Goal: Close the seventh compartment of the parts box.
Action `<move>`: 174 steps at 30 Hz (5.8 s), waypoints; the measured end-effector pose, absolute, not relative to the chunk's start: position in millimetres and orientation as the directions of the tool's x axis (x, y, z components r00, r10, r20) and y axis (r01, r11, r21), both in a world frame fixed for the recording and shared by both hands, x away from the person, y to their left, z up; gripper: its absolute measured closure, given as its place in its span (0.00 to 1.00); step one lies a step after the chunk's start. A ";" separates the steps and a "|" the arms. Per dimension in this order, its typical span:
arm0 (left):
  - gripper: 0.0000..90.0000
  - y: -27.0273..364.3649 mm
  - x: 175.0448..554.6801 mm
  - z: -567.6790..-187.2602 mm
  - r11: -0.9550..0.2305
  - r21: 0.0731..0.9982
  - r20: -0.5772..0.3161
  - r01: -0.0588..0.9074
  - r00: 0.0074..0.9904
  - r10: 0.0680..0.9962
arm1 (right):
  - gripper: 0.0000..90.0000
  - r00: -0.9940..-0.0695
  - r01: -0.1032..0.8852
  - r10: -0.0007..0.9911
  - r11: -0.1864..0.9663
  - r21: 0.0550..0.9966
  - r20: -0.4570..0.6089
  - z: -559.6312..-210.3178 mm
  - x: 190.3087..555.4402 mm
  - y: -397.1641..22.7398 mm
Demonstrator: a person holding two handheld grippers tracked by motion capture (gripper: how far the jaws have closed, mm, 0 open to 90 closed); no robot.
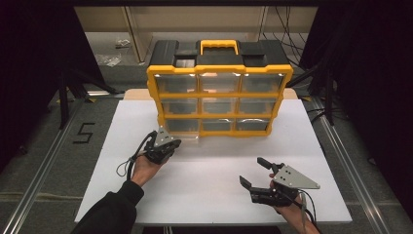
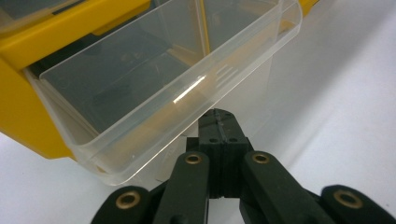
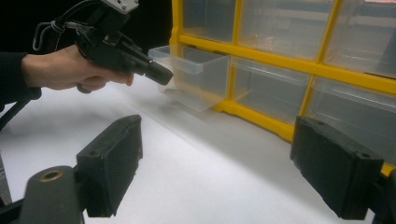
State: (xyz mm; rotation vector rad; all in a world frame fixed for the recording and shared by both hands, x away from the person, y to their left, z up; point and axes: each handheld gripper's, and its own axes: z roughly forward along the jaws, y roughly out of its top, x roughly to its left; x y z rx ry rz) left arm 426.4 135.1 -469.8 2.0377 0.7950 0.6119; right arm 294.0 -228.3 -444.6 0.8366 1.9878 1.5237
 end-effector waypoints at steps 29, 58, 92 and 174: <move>0.99 134.0 441.2 -471.7 -0.436 0.851 0.154 0.292 0.655 0.740 | 0.20 -0.689 0.169 0.724 0.186 0.968 -0.019 -444.3 294.5 -228.6; 1.00 132.9 450.7 -475.4 -0.435 0.857 0.172 0.276 0.643 0.746 | 0.20 -0.689 0.172 0.724 0.186 0.967 -0.017 -444.7 294.7 -227.9; 1.00 132.8 459.8 -478.3 -0.437 0.865 0.198 0.246 0.632 0.749 | 0.20 -0.695 0.171 0.719 0.191 0.967 -0.019 -444.7 296.4 -226.3; 1.00 149.8 481.0 -483.9 -0.379 0.881 0.165 0.283 0.567 0.807 | 0.20 -0.697 0.170 0.716 0.191 0.967 -0.019 -444.4 296.5 -226.4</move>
